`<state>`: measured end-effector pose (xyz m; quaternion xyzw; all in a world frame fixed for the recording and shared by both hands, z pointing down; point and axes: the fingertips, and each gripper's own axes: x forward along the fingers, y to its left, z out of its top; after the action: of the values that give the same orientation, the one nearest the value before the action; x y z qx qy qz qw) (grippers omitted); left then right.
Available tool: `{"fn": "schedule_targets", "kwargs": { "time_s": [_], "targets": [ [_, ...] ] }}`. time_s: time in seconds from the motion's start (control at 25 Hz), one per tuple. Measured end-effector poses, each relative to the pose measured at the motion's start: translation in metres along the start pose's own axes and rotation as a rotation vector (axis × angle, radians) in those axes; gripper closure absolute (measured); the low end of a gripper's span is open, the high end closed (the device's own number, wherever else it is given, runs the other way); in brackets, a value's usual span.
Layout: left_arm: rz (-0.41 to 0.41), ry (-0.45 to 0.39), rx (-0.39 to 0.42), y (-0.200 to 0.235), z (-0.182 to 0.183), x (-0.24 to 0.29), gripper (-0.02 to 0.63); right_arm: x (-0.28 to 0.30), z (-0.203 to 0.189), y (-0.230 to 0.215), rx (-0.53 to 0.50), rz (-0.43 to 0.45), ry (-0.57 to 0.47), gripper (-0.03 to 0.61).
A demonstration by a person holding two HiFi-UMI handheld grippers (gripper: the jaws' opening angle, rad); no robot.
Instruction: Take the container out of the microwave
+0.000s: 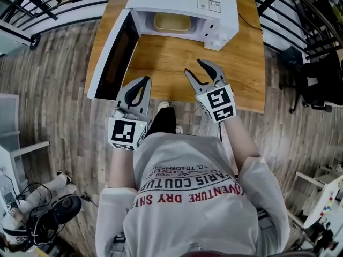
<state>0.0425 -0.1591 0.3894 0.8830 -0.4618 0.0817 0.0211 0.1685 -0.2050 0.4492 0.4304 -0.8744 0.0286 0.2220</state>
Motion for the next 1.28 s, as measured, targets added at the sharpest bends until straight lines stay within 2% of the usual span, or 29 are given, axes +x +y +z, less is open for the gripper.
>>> {"fn": "schedule_targets", "kwargs": {
  "time_s": [0.2, 0.56, 1.04, 1.28],
  "targets": [
    [0.007, -0.016, -0.016, 0.032, 0.007, 0.036, 0.597, 0.053, 0.009, -0.013, -0.063, 0.078, 0.092, 0.385],
    [0.011, 0.049, -0.036, 0.087, -0.002, 0.086, 0.597, 0.156, -0.003, -0.042, -0.284, 0.135, 0.289, 0.373],
    [-0.008, 0.103, -0.08, 0.11, -0.03, 0.107, 0.597, 0.237, -0.052, -0.068, -0.469, 0.186, 0.503, 0.382],
    [-0.029, 0.116, -0.088, 0.111, -0.037, 0.11, 0.597, 0.253, -0.06, -0.073, -0.567, 0.218, 0.567, 0.427]
  ]
}}
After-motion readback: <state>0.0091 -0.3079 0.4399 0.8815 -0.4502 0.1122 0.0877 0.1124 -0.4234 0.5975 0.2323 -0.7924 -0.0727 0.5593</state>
